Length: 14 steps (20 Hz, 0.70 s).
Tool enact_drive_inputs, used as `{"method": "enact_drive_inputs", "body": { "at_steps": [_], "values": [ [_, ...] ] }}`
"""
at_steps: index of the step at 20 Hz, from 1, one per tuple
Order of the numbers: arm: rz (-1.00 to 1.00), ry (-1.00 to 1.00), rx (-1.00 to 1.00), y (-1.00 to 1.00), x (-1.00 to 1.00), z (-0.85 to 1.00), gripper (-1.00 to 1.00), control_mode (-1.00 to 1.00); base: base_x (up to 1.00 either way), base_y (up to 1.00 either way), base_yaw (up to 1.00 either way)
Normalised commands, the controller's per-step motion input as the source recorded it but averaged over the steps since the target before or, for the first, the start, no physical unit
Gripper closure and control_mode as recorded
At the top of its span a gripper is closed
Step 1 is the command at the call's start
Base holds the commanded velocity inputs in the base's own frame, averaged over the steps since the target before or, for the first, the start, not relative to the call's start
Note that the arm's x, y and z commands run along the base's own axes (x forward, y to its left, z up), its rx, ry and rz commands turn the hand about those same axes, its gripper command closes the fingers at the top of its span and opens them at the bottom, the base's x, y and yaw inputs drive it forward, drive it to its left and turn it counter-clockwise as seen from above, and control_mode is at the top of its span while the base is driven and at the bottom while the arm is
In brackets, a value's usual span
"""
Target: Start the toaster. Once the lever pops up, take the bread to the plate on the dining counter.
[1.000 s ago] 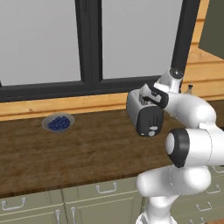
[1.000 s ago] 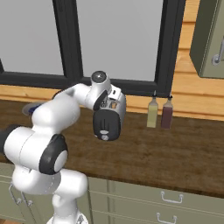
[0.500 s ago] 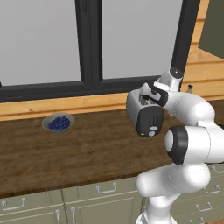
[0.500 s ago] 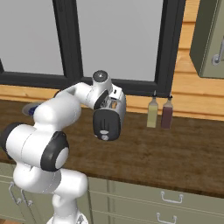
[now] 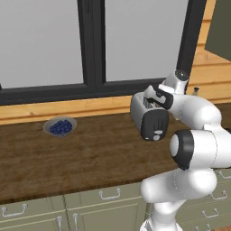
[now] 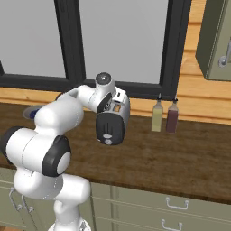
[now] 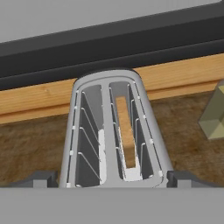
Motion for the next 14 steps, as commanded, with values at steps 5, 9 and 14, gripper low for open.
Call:
{"method": "enact_drive_inputs", "body": {
  "at_steps": [5, 9, 14],
  "values": [
    [0.0, 0.0, 0.0, 0.0, 0.0, 0.0, -1.0, -1.0, 0.0, 0.0, 0.0],
    [0.0, 0.0, 0.0, 0.0, 0.0, 0.0, -1.0, -1.0, 0.0, 0.0, 0.0],
    [0.0, 0.0, 0.0, 0.0, 0.0, 0.0, -1.0, -1.0, 0.0, 0.0, 0.0]
  ]
}}
